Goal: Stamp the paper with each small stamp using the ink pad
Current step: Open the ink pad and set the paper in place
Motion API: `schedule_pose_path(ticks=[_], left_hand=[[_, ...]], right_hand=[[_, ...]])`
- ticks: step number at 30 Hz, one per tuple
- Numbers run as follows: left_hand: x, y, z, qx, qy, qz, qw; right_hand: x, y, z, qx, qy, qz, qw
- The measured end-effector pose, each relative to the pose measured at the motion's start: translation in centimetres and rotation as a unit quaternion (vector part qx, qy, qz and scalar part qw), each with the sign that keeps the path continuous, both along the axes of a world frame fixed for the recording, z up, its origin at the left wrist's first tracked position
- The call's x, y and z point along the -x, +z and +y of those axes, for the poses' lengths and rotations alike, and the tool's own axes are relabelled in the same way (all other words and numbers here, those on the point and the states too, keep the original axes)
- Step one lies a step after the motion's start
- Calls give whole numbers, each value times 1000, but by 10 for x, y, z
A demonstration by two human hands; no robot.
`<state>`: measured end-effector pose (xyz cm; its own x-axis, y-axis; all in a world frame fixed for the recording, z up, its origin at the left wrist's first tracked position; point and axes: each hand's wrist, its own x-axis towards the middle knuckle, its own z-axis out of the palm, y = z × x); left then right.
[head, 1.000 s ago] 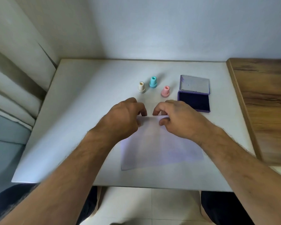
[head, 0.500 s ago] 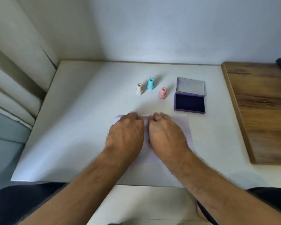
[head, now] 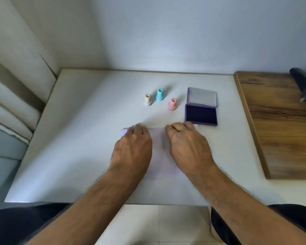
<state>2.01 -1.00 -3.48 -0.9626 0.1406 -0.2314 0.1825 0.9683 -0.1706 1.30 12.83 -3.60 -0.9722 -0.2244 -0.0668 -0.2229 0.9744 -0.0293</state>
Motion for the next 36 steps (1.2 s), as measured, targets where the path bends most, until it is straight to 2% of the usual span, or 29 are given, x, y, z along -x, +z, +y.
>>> schedule_pose_path(ticks=[3,5,8,11,12,16,23,28,31,36], left_hand=[[4,1,2,-20,-20,-12,1000],[1,0,1,-53,-5,-47,997],[-2,-3,0,-70,30,-66,995],[-8,-5,4,-61,57,-97,992],[-9,-6,6,-53,65,-101,991],[-14,-5,2,-35,111,-92,989],[-10,-3,-1,-21,119,-107,987],[-6,-1,-4,-39,116,-105,987],[3,2,-5,-34,103,-65,992],[19,6,-4,-118,55,42,991]], right_hand=[[0,-2,-6,8,25,-67,997],[-1,0,-6,12,-7,-119,993],[-4,10,-1,28,-70,-117,990],[-4,17,0,45,-115,-237,964],[-2,18,-1,37,-123,-238,963],[-2,10,-4,-10,-122,-147,982],[-3,13,1,-79,-115,-103,985],[4,12,11,-25,-121,-62,990],[11,12,12,1,-131,-45,990],[27,23,16,25,-141,31,989]])
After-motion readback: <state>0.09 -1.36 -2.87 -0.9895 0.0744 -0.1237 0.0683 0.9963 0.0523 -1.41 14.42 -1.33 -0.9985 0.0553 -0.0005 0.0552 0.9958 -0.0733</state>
